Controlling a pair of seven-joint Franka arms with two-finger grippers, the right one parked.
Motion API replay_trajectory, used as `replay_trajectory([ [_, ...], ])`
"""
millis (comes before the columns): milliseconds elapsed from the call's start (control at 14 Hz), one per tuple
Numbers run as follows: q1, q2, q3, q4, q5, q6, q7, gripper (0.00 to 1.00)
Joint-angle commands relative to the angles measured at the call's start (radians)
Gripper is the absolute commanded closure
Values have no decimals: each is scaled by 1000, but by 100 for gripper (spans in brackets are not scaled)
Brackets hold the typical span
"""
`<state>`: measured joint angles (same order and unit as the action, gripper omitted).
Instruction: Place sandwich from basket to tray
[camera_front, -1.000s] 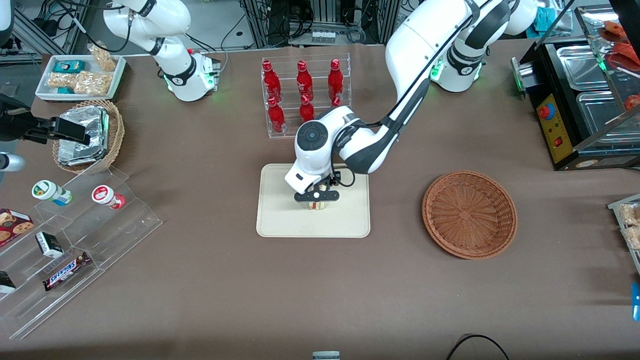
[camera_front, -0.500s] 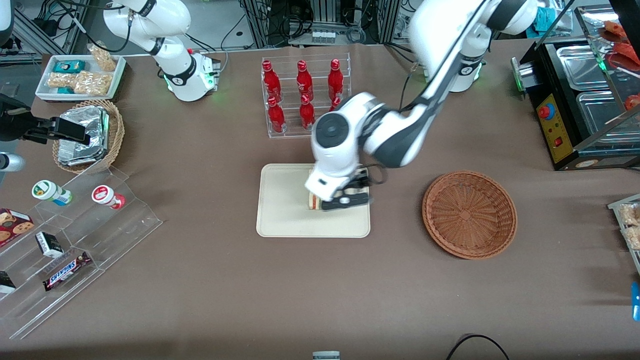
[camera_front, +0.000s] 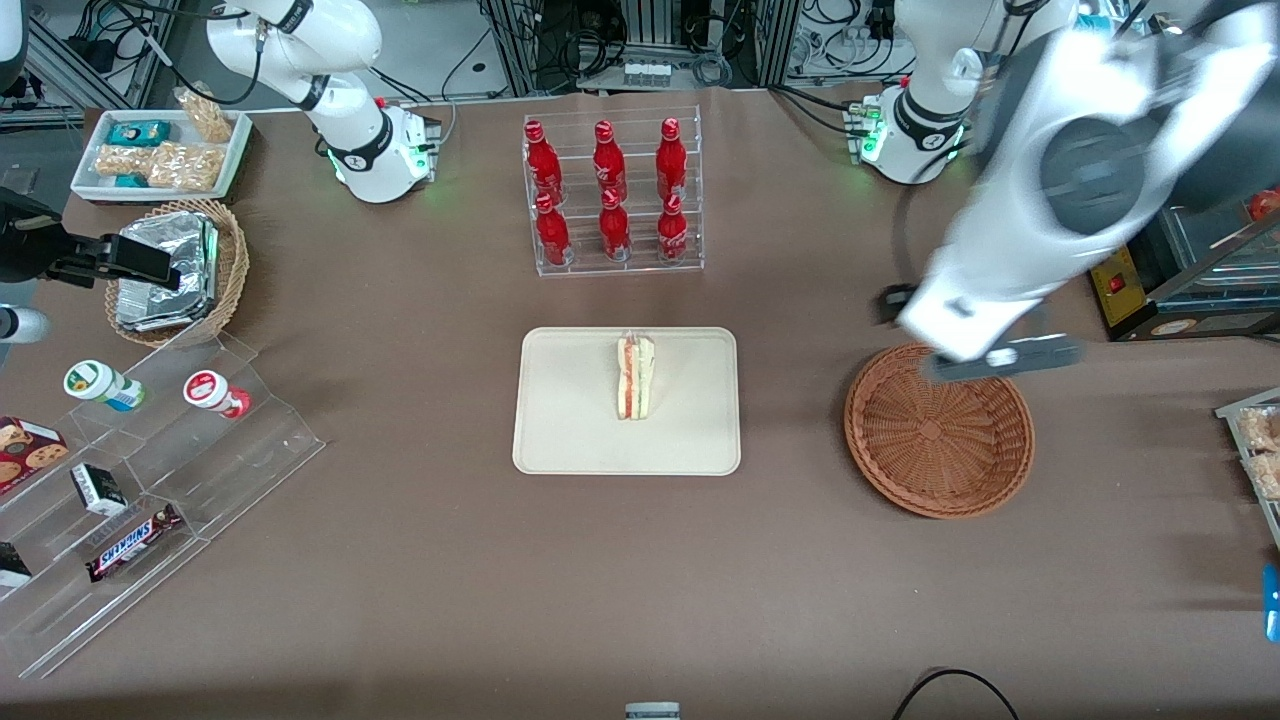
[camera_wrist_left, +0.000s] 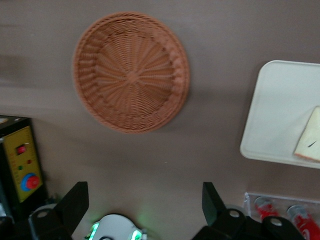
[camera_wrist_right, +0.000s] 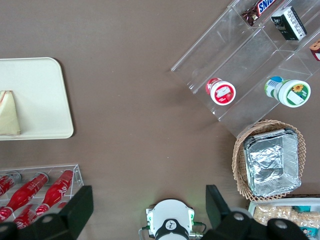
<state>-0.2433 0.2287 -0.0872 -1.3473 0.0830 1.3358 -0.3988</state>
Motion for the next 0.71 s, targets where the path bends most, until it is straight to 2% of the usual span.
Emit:
replay_trajectory([
  [0,112,-81,-11,-38,8,-55,122,0],
  [214,229,-137,-11,-39,46,-119,309,0],
  [500,223,-146,-37,-55,44,-178,310,0],
  [643,226,-192,-37,-120,31,-150,310,0],
])
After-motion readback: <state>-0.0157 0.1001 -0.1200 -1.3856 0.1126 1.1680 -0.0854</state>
